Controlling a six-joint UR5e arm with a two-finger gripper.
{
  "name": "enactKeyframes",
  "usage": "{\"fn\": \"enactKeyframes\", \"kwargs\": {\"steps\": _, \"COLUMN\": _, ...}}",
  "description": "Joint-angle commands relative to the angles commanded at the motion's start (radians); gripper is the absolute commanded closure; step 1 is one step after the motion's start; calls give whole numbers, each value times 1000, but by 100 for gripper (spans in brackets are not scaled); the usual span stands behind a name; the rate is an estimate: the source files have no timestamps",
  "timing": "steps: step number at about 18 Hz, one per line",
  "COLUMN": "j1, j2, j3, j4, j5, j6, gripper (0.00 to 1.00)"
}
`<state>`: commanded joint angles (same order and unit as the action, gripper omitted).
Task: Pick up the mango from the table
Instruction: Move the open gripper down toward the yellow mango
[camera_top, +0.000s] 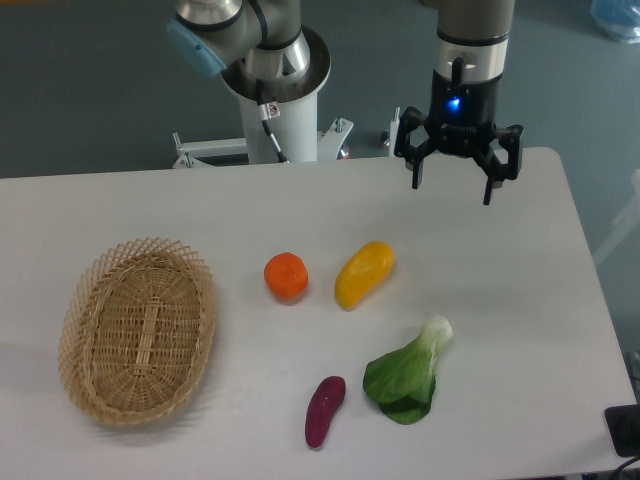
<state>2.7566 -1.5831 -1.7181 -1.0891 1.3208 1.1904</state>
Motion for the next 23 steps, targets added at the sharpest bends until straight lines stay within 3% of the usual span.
{"fn": "enactKeyframes", "kwargs": {"steps": 7, "j1": -2, "j2": -2, "j3": 2, "j4": -3, "j5": 21, "j6": -8, "gripper": 0}}
{"fn": "enactKeyframes", "kwargs": {"steps": 10, "j1": -2, "j2": 11, "j3": -54, "j4": 3, "j5": 18, "j6": -6, "gripper": 0}}
{"fn": "enactKeyframes", "kwargs": {"steps": 15, "j1": -8, "j2": 8, "j3": -89, "j4": 9, "j5": 21, "j6": 3, "gripper": 0}}
{"fn": "enactKeyframes", "kwargs": {"steps": 23, "j1": -11, "j2": -3, "j3": -245, "j4": 18, "j5": 47, "j6": 37, "gripper": 0}}
